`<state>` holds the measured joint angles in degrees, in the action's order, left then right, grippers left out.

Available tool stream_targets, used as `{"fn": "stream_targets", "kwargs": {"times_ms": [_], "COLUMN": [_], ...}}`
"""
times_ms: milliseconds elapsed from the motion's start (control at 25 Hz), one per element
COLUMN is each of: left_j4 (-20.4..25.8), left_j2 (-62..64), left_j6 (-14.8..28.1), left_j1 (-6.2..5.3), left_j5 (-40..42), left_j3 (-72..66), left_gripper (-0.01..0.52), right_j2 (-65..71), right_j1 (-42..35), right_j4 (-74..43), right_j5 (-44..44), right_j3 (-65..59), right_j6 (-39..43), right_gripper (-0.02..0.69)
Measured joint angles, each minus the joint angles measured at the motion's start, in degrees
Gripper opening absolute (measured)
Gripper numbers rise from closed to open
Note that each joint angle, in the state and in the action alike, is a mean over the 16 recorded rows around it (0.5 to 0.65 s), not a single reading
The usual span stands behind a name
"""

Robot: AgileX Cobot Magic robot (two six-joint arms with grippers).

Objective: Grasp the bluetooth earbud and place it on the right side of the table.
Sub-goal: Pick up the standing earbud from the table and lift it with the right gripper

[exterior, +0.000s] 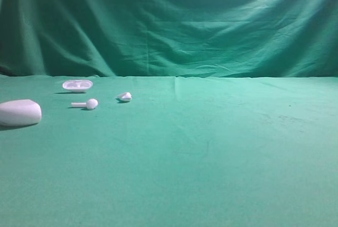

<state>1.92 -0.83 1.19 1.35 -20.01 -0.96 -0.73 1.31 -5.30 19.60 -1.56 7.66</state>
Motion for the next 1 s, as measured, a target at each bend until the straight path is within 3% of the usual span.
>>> {"fn": "stream_targets", "kwargs": {"times_ms": [320, 520, 800, 1000], "left_j4": [0.0, 0.0, 0.0, 0.0], "left_j2": [0.0, 0.0, 0.0, 0.0], "left_j6": [0.0, 0.0, 0.0, 0.0], "left_j1": [0.0, 0.0, 0.0, 0.0], "left_j5": [0.0, 0.0, 0.0, 0.0], "left_j3": [0.0, 0.0, 0.0, 0.0], "left_gripper": [0.0, 0.0, 0.0, 0.0], "right_j2": [0.2, 3.5, 16.6, 31.0], "right_j1": [0.0, 0.0, 0.0, 0.1], "right_j4": [2.9, 4.9, 6.7, 10.0], "right_j5": [-12.6, -13.8, -1.0, 11.8], "right_j3": [0.6, 5.3, 17.3, 28.5], "right_j6": [2.4, 3.1, 1.8, -4.2], "right_gripper": [0.0, 0.0, 0.0, 0.0]}}
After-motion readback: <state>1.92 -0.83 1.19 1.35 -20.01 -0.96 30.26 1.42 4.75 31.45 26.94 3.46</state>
